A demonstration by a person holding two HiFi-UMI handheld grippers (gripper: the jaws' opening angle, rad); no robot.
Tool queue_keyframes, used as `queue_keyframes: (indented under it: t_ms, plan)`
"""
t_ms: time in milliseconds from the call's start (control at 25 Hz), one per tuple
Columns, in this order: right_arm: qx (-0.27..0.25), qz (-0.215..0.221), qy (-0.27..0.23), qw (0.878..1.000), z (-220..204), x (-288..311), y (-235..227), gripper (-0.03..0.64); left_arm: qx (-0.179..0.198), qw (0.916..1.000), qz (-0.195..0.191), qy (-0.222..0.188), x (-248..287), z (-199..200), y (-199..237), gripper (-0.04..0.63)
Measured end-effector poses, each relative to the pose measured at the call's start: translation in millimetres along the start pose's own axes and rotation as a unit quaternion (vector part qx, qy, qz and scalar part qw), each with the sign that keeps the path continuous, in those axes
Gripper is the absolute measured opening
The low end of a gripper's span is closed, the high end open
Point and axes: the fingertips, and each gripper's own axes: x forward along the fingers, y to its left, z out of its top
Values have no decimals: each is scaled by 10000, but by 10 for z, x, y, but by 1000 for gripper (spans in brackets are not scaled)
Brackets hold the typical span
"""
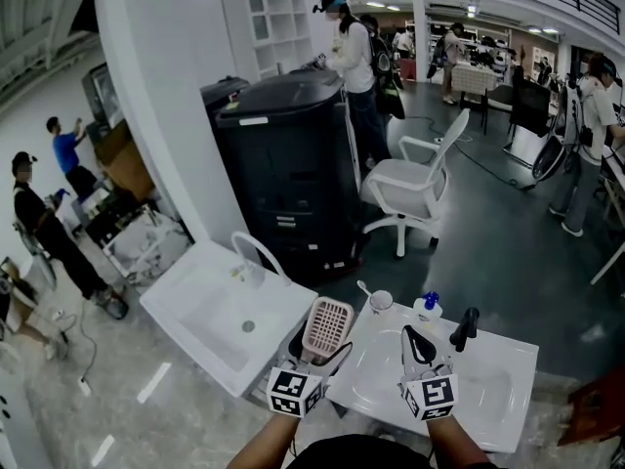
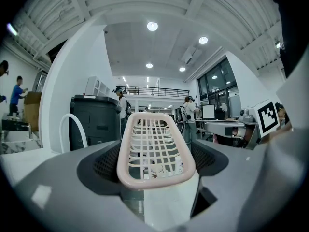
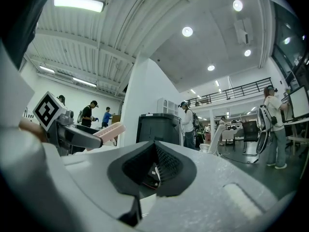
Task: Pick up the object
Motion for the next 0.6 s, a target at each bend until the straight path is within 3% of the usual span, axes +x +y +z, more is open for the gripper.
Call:
queue_keyframes:
  t_ms: [600]
  plan:
    - [-329,40,57,9994,37,46,104,2,-58,10000,30,13,-54,-55,52,472]
